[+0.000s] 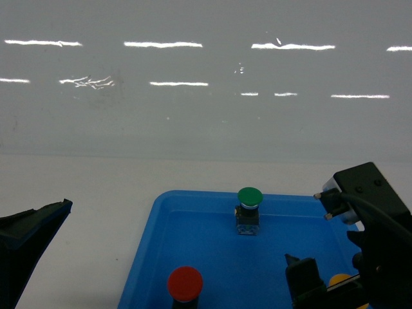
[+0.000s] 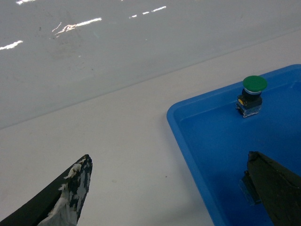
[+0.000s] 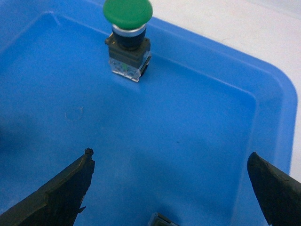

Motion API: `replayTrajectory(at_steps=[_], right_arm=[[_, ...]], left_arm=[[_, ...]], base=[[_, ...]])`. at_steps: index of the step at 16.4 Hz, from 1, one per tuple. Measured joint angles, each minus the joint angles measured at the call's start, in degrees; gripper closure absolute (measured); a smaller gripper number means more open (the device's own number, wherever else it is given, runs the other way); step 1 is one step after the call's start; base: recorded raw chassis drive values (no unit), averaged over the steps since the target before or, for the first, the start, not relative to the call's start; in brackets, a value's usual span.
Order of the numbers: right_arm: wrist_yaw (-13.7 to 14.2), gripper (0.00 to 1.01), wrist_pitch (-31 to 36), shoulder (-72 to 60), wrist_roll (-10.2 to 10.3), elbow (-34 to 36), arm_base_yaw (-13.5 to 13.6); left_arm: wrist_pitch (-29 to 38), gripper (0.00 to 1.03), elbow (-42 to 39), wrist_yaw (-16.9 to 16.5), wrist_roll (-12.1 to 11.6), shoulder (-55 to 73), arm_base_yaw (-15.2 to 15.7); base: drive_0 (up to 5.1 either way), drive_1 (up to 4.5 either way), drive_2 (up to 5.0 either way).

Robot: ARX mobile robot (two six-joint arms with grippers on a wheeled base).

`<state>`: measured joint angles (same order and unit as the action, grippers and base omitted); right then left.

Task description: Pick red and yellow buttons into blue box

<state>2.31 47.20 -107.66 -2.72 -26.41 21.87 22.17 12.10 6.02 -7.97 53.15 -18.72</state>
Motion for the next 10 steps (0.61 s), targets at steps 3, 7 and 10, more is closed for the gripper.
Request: replayTrajectory(at_steps=[3,7,10], right_arm=[[0.11,0.03,1.75,-5.64,-0.15,-0.81,1.84],[1.09,0.03,1.92,-6.62,-0.35,-0.44,1.79],[2.19,0.25,2.29,-6.88,-0.17,0.79,2.58]], left_arm=[[0.00,0.05,0.00,0.00,0.00,0.00,0.00],[0.00,0.05,0.00,0.00,0.00,0.00,0.00],[0.02,0.05,0.00,0.00,0.00,0.00,0.00]], base=[[0.0,0.00,0.0],[0.0,0.00,0.0],[0.0,0.00,0.0]])
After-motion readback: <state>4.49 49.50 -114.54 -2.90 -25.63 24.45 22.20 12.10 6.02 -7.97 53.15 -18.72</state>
